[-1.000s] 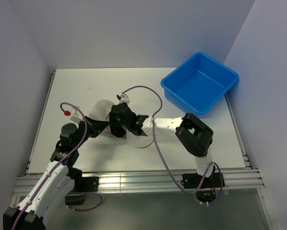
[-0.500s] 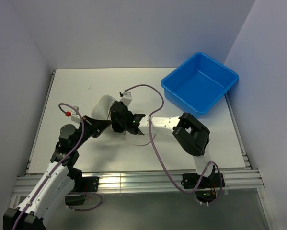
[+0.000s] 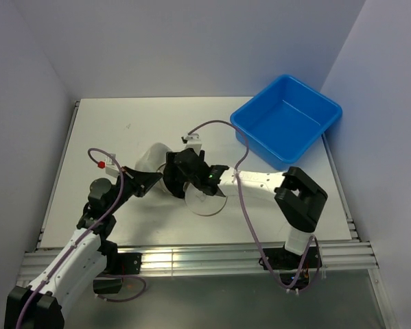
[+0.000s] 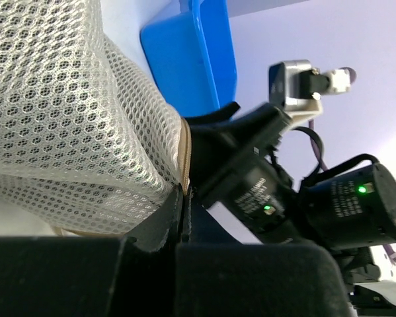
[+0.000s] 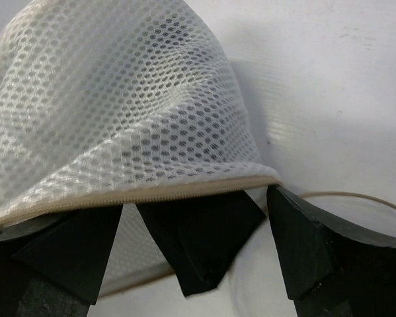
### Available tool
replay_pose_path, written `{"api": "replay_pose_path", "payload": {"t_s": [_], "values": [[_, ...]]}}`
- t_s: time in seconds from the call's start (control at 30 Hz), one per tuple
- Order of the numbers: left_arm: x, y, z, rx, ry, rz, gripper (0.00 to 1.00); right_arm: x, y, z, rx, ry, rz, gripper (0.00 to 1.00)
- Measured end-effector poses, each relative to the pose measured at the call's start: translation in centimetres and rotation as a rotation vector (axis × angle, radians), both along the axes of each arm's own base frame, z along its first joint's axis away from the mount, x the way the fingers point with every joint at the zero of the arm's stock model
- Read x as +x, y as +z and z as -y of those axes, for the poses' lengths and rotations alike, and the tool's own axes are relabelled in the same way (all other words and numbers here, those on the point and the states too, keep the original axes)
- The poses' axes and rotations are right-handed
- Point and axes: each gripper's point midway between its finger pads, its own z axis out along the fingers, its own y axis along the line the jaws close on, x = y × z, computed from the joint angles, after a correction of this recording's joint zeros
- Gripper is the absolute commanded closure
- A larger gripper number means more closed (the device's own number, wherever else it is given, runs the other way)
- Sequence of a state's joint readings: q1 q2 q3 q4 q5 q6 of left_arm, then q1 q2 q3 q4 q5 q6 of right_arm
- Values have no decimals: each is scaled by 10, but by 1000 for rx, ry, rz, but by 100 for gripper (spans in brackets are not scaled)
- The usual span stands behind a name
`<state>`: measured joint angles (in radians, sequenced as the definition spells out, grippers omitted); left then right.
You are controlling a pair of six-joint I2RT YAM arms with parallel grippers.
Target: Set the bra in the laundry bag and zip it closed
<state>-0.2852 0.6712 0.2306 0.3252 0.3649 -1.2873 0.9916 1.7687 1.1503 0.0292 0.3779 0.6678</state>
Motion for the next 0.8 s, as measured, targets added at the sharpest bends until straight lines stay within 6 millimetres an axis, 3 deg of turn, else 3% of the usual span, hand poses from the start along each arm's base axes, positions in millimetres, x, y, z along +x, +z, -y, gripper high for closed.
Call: {"api": "replay_pose_path", "payload": {"t_s": [0.33, 0.4, 0.5, 0.53, 0.57, 0.6, 0.8], "values": [[3, 0, -3, 37, 18, 25, 100, -17, 26, 33, 10, 91, -35, 2], [3, 0, -3, 38, 18, 25, 100, -22, 31, 41, 21, 98, -35, 9], [3, 0, -4, 41, 19, 30, 100, -38, 33, 69, 44, 83, -32, 27], [3, 1, -4, 42, 20, 31, 100, -44, 30, 79, 51, 69, -39, 32], [4, 1, -4, 44, 21, 33, 100, -49, 25, 89, 48, 56, -52, 47], [4, 1, -4, 46, 21, 36, 100, -56, 17, 100, 48, 43, -63, 50], [6, 2, -5, 61, 29, 49, 100, -112, -55, 164, -44, -16, -237, 47]]}}
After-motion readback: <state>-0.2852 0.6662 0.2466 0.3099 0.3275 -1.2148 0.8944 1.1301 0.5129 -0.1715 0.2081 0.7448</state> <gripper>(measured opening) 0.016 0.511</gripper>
